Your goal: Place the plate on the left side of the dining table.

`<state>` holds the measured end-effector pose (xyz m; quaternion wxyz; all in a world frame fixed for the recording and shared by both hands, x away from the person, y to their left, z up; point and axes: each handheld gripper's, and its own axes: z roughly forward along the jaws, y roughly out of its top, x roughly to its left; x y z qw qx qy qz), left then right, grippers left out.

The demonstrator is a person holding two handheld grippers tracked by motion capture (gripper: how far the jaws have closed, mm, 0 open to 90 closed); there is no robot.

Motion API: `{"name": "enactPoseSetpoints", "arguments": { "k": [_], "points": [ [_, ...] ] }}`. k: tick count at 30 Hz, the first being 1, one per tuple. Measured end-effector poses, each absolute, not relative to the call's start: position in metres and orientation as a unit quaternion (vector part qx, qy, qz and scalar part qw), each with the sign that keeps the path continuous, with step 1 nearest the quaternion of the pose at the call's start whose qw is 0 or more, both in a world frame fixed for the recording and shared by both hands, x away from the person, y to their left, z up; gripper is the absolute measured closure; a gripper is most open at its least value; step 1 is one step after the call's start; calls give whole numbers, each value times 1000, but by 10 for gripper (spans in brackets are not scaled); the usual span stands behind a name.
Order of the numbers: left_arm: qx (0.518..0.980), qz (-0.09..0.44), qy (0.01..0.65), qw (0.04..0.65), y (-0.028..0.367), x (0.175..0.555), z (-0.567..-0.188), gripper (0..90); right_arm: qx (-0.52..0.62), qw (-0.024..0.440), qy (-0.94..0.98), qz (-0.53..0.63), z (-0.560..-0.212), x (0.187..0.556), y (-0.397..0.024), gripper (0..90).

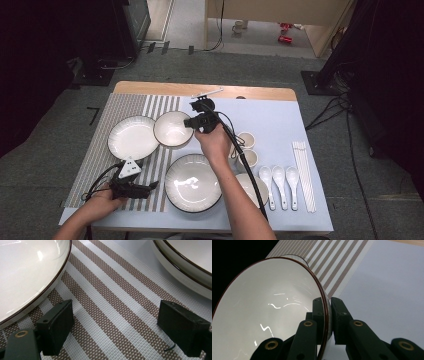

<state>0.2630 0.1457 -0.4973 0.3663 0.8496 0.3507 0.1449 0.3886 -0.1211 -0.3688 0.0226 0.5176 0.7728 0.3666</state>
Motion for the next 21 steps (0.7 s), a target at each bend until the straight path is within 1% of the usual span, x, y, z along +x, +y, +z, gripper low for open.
{"name": "enactPoseSetpoints", "arguments": {
  "k": [5, 15, 21],
  "points": [
    [850, 145, 350, 366, 146, 263, -497, 137, 524, 21, 768, 367, -374, 394, -116, 828],
    [850, 145, 350, 365, 146, 263, -497, 136, 534, 37, 760, 369, -381, 400, -102, 828],
    [849, 144, 352, 367, 145, 263, -497, 135, 538, 35, 756, 371, -387, 405, -94, 828]
  ]
}}
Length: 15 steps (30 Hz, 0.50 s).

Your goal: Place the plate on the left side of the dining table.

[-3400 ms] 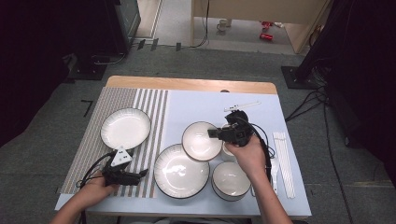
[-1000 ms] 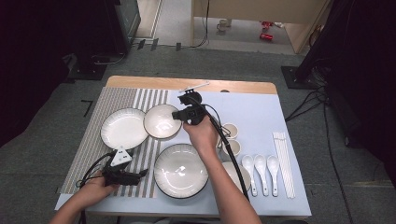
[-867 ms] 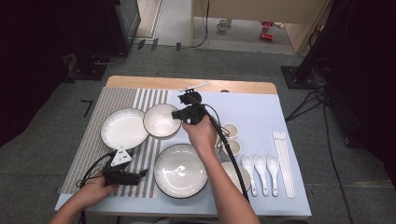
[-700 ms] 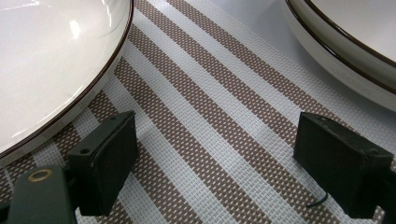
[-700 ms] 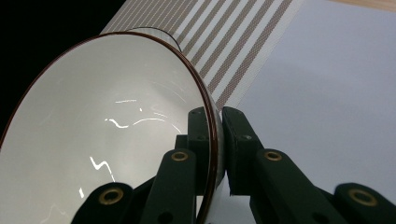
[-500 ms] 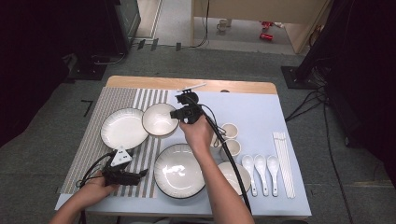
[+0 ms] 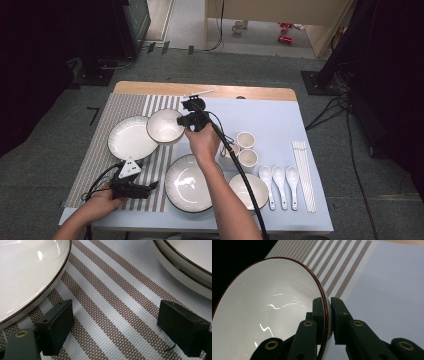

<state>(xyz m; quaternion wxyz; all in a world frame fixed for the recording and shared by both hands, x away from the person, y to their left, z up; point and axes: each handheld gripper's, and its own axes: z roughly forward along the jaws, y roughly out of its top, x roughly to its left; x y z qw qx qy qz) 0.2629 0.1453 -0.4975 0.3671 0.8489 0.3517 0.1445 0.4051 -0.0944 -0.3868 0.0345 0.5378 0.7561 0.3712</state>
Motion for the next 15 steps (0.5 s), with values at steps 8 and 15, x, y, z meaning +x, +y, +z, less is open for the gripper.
{"name": "enactPoseSetpoints", "arguments": {
  "k": [8, 15],
  "points": [
    [849, 145, 351, 368, 145, 263, -498, 135, 546, 37, 752, 368, -395, 410, -84, 827],
    [848, 143, 352, 369, 146, 263, -498, 135, 549, 37, 749, 369, -397, 414, -73, 828]
  ]
}}
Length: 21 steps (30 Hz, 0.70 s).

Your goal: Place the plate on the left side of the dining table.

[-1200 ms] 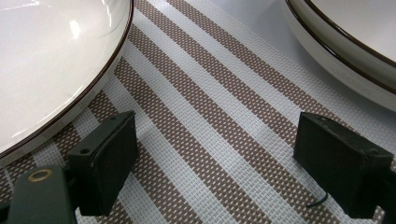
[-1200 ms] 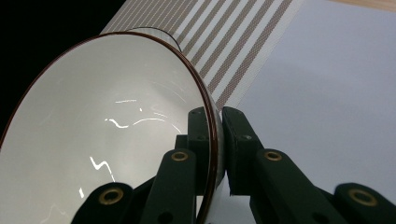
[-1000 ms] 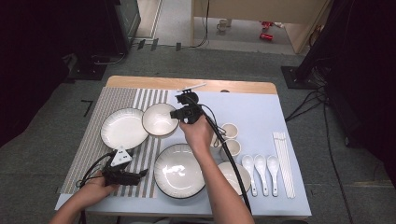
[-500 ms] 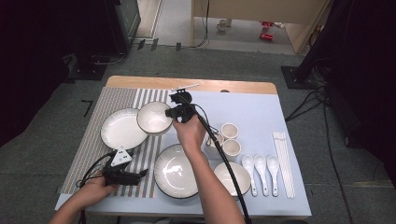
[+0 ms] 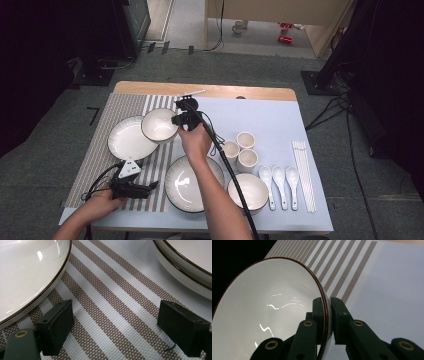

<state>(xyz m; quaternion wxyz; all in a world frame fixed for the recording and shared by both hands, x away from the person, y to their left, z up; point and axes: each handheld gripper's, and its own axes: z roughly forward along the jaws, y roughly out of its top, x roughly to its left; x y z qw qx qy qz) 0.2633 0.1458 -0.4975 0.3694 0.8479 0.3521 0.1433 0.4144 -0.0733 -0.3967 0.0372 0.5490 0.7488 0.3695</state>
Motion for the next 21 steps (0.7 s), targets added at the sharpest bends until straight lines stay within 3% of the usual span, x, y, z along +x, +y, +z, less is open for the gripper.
{"name": "enactPoseSetpoints", "arguments": {
  "k": [21],
  "points": [
    [848, 144, 353, 369, 145, 263, -498, 135, 554, 28, 752, 356, -419, 424, -53, 827]
  ]
}}
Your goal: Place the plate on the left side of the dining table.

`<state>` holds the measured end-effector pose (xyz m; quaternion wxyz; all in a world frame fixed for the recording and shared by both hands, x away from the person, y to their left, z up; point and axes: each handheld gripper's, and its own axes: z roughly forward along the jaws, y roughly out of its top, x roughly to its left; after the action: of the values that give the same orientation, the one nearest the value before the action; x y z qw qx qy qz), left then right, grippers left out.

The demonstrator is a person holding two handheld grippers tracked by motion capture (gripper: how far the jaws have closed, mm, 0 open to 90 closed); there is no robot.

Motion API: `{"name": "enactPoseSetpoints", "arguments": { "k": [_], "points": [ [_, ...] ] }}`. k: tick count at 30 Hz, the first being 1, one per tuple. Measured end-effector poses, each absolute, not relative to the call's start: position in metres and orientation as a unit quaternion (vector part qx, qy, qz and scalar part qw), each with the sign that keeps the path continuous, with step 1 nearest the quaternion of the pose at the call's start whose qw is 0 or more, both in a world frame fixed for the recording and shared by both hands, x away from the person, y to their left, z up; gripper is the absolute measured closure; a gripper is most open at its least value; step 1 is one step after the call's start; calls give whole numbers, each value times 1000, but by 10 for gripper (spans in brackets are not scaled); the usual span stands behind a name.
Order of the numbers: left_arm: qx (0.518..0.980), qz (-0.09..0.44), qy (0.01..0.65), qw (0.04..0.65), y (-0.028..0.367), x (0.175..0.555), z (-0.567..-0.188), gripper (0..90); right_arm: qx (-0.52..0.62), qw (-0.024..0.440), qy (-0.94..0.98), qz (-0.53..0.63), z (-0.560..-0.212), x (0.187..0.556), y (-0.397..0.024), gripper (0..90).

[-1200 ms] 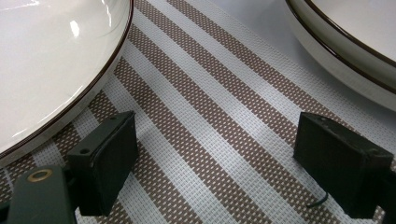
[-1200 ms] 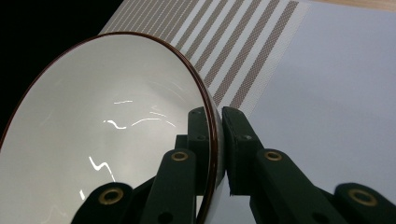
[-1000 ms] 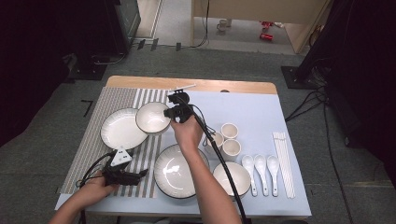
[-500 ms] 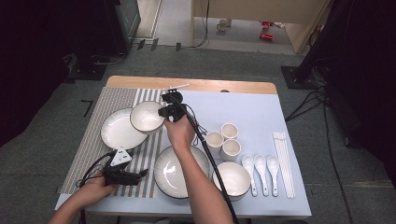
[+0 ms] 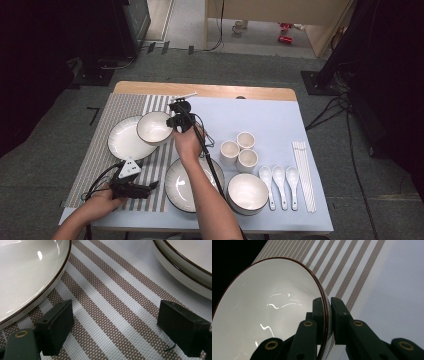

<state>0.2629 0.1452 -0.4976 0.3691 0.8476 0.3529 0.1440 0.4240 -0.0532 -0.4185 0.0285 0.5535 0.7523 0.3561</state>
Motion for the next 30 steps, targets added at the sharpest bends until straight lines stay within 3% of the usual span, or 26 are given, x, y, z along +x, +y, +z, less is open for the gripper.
{"name": "enactPoseSetpoints", "arguments": {
  "k": [30],
  "points": [
    [850, 143, 350, 367, 146, 263, -497, 130, 559, 18, 748, 357, -438, 427, -29, 826]
  ]
}}
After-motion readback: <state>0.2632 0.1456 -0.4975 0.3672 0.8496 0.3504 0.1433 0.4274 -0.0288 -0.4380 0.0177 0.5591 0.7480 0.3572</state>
